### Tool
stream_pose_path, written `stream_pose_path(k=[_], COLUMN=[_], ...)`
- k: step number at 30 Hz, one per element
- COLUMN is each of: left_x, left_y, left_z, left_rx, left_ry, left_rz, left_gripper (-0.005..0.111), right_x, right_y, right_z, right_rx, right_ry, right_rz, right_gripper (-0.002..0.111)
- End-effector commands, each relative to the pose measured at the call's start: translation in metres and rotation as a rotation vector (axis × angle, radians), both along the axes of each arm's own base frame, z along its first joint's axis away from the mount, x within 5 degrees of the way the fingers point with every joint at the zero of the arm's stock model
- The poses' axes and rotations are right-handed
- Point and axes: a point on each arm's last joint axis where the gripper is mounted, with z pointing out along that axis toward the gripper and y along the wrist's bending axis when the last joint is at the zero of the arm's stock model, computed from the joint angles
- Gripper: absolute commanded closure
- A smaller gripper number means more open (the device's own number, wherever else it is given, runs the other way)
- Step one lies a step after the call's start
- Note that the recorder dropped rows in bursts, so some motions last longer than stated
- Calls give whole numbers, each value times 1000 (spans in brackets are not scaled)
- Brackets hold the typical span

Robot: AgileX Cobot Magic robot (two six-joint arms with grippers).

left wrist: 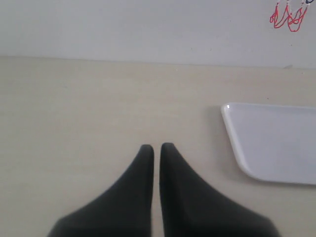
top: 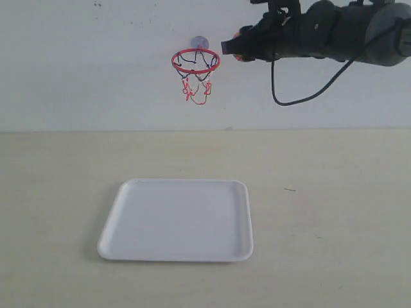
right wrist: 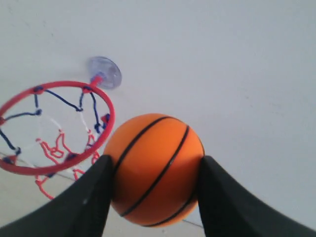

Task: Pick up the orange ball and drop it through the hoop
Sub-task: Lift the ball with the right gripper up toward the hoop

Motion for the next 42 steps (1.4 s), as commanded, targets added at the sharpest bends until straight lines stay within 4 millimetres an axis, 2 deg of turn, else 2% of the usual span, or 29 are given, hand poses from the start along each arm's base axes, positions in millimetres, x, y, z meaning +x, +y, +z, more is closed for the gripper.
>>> stream_pose_path(k=[1,6,11,15,19,22,27,30,31,33,35,37,42], left_x=[0,0,0,0,0,0,0,0,0,0,0,0,0], left_y=[0,0,0,0,0,0,0,0,0,0,0,0,0], left_z=[0,0,0,0,0,0,0,0,0,0,0,0,0], left_rx=[-13,-13,-13,-13,-13,-13,-13,-13,-13,-13,-13,-13,-13], left_ry=[-7,-7,-7,-7,-7,-7,-7,-7,-7,-7,-7,-7,-7], left_rz=[3,3,3,3,3,3,3,3,3,3,3,3,3], left_gripper=[103,103,103,103,103,103,103,103,103,103,103,103,103], right_x=[4,6,-3,-12,-22,-26,-31,-27,-24,-18,-11,-5,1], right_y=[-1,-1,6,11,10,4,-22,-52,-67,-82,-91,-85,-39], right_z=[-4,2,-15,-21,-14,-1,24,31,32,27,24,24,12], right_rx=[-45,-49,-46,-78,-101,-89,-96,-54,-11,100,231,310,180], right_ry=[-34,-110,107,190,241,234,212,231,235,234,195,124,16], right_rz=[6,-14,76,188,302,305,292,272,269,301,336,377,376], right_gripper=[109,109,109,109,109,109,109,109,109,109,109,109,109])
